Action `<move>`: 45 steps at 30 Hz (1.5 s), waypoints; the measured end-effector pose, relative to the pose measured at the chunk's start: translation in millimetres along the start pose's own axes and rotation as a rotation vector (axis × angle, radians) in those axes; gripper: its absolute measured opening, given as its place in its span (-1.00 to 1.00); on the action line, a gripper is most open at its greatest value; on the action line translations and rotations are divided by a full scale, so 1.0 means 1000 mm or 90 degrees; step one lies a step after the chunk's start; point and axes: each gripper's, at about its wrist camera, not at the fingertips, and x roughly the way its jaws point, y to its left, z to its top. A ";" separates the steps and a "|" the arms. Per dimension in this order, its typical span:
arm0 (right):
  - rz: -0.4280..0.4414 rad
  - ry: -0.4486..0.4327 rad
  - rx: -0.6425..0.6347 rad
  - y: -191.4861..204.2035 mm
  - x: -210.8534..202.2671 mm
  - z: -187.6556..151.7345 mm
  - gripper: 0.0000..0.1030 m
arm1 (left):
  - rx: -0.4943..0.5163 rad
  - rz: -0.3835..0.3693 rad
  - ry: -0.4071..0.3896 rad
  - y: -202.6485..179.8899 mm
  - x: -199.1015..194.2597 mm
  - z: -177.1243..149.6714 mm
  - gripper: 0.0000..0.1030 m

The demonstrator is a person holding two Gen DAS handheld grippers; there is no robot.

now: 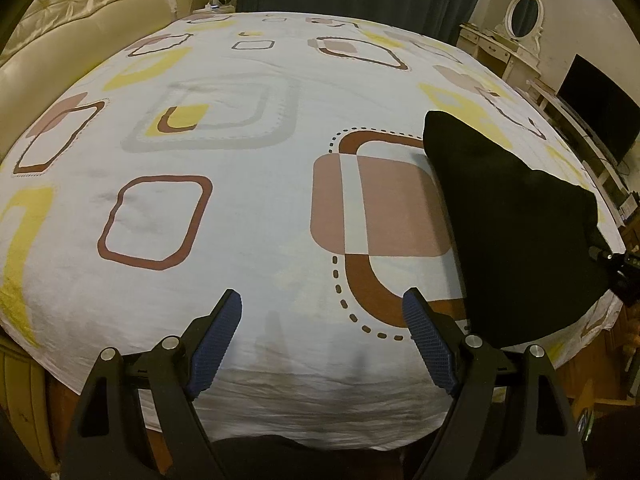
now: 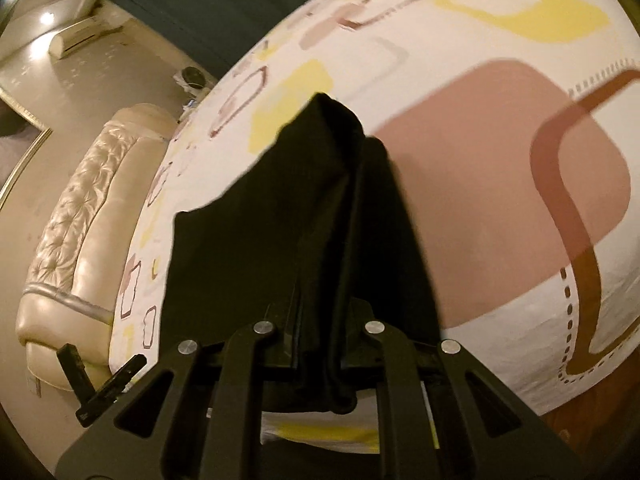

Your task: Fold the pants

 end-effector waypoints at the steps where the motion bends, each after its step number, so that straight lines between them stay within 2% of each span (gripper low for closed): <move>1: 0.003 0.001 0.002 0.000 0.001 -0.001 -0.77 | 0.001 0.000 0.000 0.000 0.000 0.000 0.58; 8: 0.050 0.005 0.049 -0.019 0.003 -0.002 -0.76 | 0.006 -0.003 0.001 -0.003 0.001 0.000 0.58; 24: 0.067 0.007 0.063 -0.033 -0.003 -0.001 -0.74 | 0.010 -0.001 0.003 -0.005 0.002 -0.001 0.58; 36: 0.030 -0.012 0.068 -0.044 -0.024 -0.003 -0.74 | 0.016 -0.014 0.002 -0.011 -0.002 -0.003 0.58; 37: 0.018 -0.014 0.071 -0.046 -0.026 -0.003 -0.71 | 0.016 -0.020 0.003 -0.012 -0.003 -0.003 0.58; 38: -0.010 -0.018 0.075 -0.049 -0.030 -0.003 -0.46 | 0.015 -0.030 0.005 -0.012 -0.003 -0.003 0.58; 40: -0.052 -0.028 0.093 -0.060 -0.040 -0.004 -0.30 | 0.013 -0.046 0.008 -0.014 -0.004 -0.003 0.58; 42: -0.049 -0.039 0.123 -0.074 -0.048 -0.005 -0.19 | 0.007 -0.067 0.011 -0.015 -0.004 -0.002 0.58; 44: -0.043 -0.069 0.151 -0.083 -0.062 -0.005 0.04 | -0.006 -0.101 0.020 -0.016 -0.002 -0.002 0.58; 45: -0.031 -0.089 0.160 -0.085 -0.070 -0.004 0.07 | -0.012 -0.113 0.024 -0.017 -0.001 -0.001 0.58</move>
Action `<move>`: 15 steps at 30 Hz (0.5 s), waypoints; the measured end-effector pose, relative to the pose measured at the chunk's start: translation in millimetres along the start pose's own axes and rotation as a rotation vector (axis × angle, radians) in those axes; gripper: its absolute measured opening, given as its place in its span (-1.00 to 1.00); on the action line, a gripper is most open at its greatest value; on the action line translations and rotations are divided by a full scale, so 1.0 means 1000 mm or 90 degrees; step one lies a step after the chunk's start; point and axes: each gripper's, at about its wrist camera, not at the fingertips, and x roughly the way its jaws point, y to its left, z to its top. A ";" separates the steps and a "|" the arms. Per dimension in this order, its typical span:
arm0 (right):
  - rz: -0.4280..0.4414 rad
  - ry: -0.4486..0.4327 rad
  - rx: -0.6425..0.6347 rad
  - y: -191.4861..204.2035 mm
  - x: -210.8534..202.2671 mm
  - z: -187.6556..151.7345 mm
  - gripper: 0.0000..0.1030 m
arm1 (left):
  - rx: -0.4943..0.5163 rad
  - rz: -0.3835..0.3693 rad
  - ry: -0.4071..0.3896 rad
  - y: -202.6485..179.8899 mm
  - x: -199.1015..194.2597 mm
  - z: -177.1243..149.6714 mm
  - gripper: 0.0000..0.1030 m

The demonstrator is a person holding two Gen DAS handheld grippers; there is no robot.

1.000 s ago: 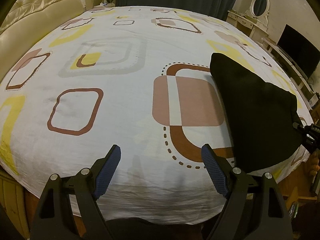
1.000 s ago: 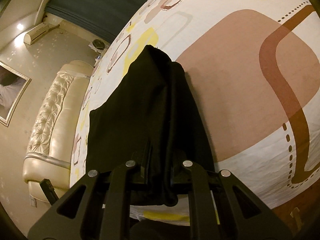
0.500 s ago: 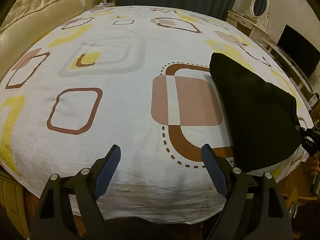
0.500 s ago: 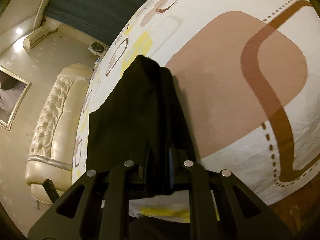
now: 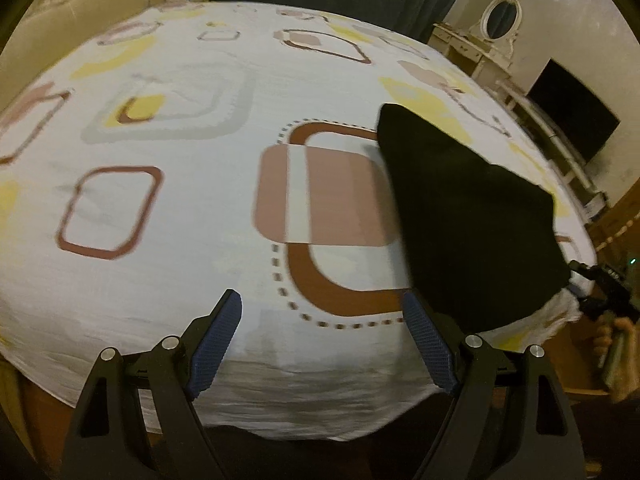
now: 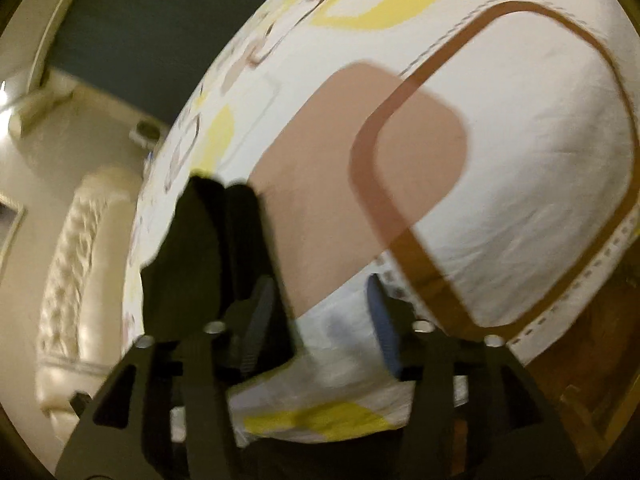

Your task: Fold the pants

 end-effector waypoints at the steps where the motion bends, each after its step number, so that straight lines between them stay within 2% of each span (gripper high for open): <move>1: 0.013 -0.012 0.005 0.000 -0.004 0.003 0.11 | -0.007 -0.015 0.003 -0.001 0.001 0.001 0.58; 4: 0.080 -0.054 0.024 0.003 -0.016 0.006 0.42 | -0.032 -0.081 0.019 -0.003 0.007 0.003 0.59; 5: 0.102 -0.049 0.028 0.004 -0.014 0.005 0.46 | -0.043 -0.118 0.037 -0.004 0.013 0.005 0.60; 7: 0.127 -0.020 0.029 0.006 -0.003 0.002 0.48 | -0.059 -0.158 0.054 -0.007 0.021 0.005 0.61; 15: 0.119 0.078 -0.002 0.018 0.039 -0.021 0.49 | -0.119 -0.282 0.094 -0.022 0.058 0.006 0.61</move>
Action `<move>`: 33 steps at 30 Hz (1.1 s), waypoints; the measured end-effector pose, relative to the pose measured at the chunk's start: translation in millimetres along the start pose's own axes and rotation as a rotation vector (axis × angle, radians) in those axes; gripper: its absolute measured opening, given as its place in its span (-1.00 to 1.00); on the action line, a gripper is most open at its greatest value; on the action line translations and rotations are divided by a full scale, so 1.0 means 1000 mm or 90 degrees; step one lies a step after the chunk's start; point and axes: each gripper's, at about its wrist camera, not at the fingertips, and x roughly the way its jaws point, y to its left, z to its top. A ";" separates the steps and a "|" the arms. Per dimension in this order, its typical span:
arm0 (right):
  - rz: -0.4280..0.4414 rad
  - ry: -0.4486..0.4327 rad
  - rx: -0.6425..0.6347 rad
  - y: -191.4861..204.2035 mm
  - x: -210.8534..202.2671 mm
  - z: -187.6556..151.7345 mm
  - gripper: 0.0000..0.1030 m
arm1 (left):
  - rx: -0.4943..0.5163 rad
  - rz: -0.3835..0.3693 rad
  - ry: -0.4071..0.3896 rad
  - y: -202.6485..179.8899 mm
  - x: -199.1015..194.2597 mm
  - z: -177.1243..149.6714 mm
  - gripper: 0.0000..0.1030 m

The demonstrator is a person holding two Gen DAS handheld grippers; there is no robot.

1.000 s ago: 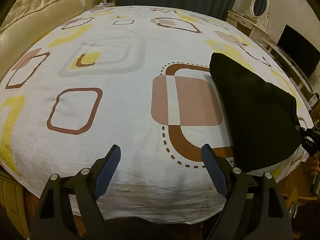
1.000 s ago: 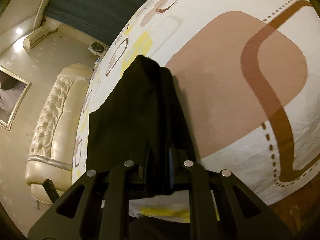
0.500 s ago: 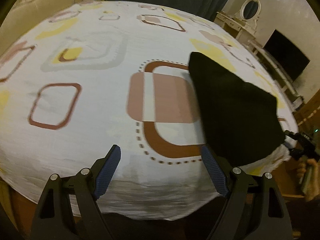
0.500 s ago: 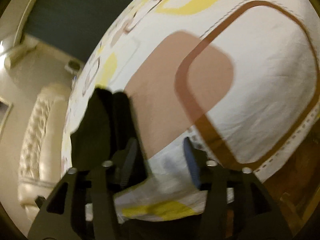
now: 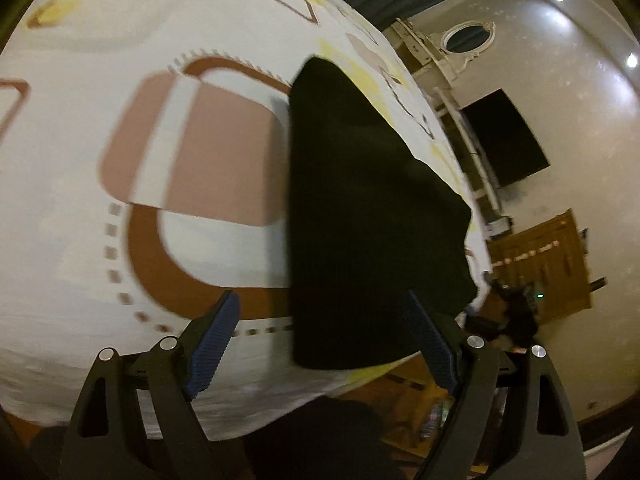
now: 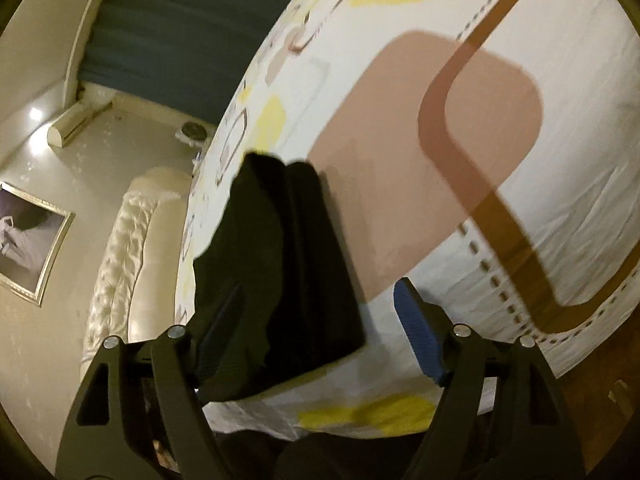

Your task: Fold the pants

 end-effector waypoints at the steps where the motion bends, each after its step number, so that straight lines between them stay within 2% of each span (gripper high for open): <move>1: 0.004 0.009 -0.003 0.001 0.003 -0.001 0.49 | -0.005 -0.009 0.007 0.000 0.005 0.000 0.61; 10: 0.024 0.041 -0.024 0.004 0.021 -0.006 0.50 | -0.030 -0.072 0.026 -0.006 0.029 0.003 0.60; 11: 0.019 0.047 -0.032 0.008 0.024 -0.007 0.42 | -0.026 -0.070 0.028 -0.008 0.030 0.004 0.55; 12: 0.006 0.051 -0.046 0.011 0.027 -0.007 0.33 | -0.017 -0.058 0.029 -0.011 0.032 0.004 0.43; 14: -0.039 0.055 -0.089 0.020 0.031 -0.010 0.00 | -0.003 -0.028 0.034 -0.015 0.035 0.004 0.16; 17: -0.047 0.060 -0.110 0.028 0.033 -0.012 -0.24 | 0.004 0.000 0.031 -0.018 0.036 0.004 0.00; 20: -0.050 0.054 -0.123 0.035 0.032 -0.014 -0.32 | 0.030 0.032 0.023 -0.028 0.033 0.003 -0.10; 27: -0.052 0.047 -0.125 0.031 0.033 -0.017 -0.33 | 0.049 0.071 0.016 -0.034 0.024 0.005 -0.16; 33: -0.043 0.065 -0.138 0.046 0.048 -0.022 -0.33 | 0.061 0.108 -0.003 -0.030 0.010 0.007 -0.18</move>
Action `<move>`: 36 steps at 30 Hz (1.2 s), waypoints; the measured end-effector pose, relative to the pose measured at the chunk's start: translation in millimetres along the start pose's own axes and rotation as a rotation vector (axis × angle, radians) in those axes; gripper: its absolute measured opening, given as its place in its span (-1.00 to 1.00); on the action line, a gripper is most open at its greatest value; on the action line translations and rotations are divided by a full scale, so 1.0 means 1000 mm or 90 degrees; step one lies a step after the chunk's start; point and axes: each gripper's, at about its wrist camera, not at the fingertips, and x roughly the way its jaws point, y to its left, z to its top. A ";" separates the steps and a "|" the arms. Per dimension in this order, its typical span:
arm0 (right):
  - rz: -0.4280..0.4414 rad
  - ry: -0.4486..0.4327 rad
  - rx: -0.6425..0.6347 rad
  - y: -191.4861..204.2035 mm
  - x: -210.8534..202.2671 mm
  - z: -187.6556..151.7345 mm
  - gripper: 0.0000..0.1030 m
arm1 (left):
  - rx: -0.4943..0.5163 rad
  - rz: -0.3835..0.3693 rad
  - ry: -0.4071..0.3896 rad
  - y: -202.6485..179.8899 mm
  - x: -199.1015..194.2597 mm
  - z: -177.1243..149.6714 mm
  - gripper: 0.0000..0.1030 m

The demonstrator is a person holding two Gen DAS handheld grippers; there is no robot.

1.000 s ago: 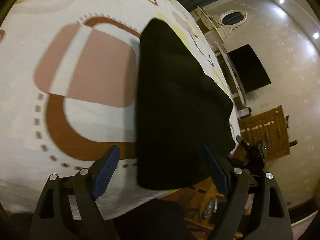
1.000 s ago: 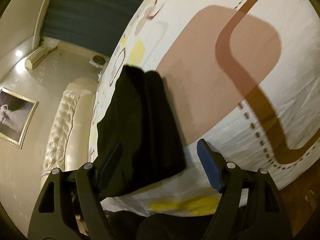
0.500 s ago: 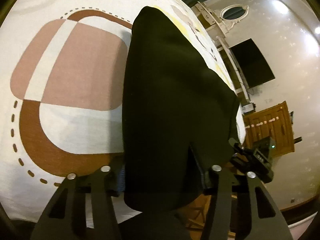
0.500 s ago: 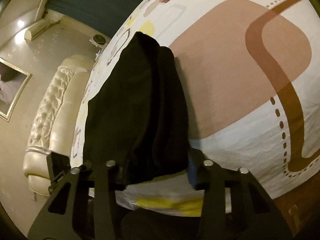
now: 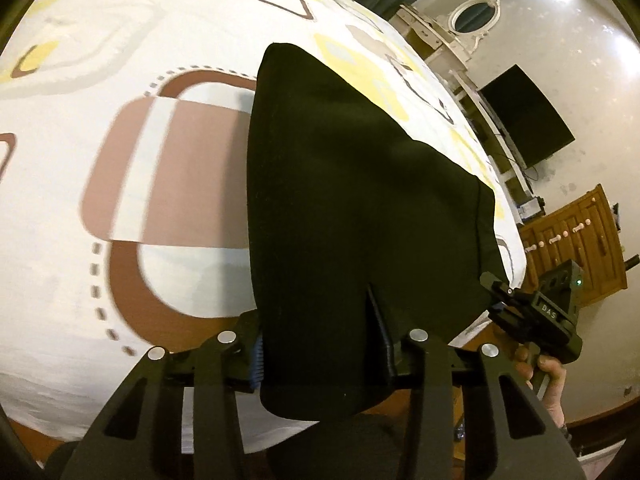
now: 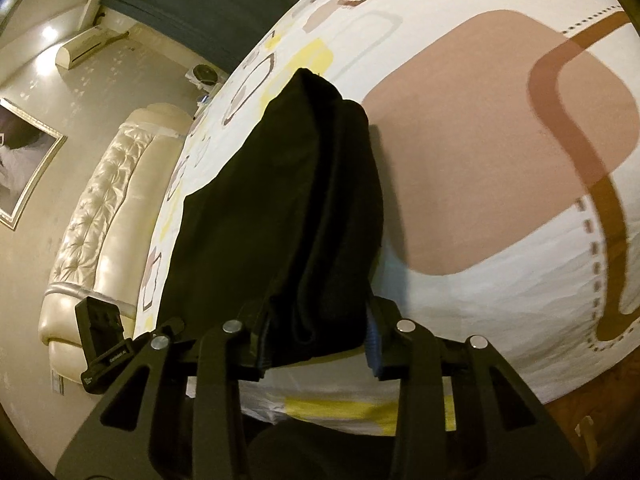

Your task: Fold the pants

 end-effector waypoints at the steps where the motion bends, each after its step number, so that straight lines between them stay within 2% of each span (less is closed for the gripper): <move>1: 0.003 0.005 -0.003 0.004 0.005 0.000 -0.33 | -0.001 0.004 -0.001 0.002 -0.003 0.000 -0.18; 17: 0.071 0.082 -0.055 0.078 0.086 -0.016 -0.33 | -0.045 0.090 -0.050 0.073 -0.070 -0.001 -0.18; 21: 0.077 0.086 -0.042 0.074 0.090 -0.020 -0.33 | -0.065 0.076 -0.049 0.085 -0.068 -0.007 -0.16; 25: 0.090 0.083 -0.022 0.065 0.091 -0.023 -0.32 | -0.045 0.093 -0.053 0.078 -0.062 -0.007 -0.13; 36: 0.108 0.073 -0.013 0.057 0.090 -0.023 -0.32 | -0.041 0.096 -0.057 0.080 -0.060 -0.009 -0.09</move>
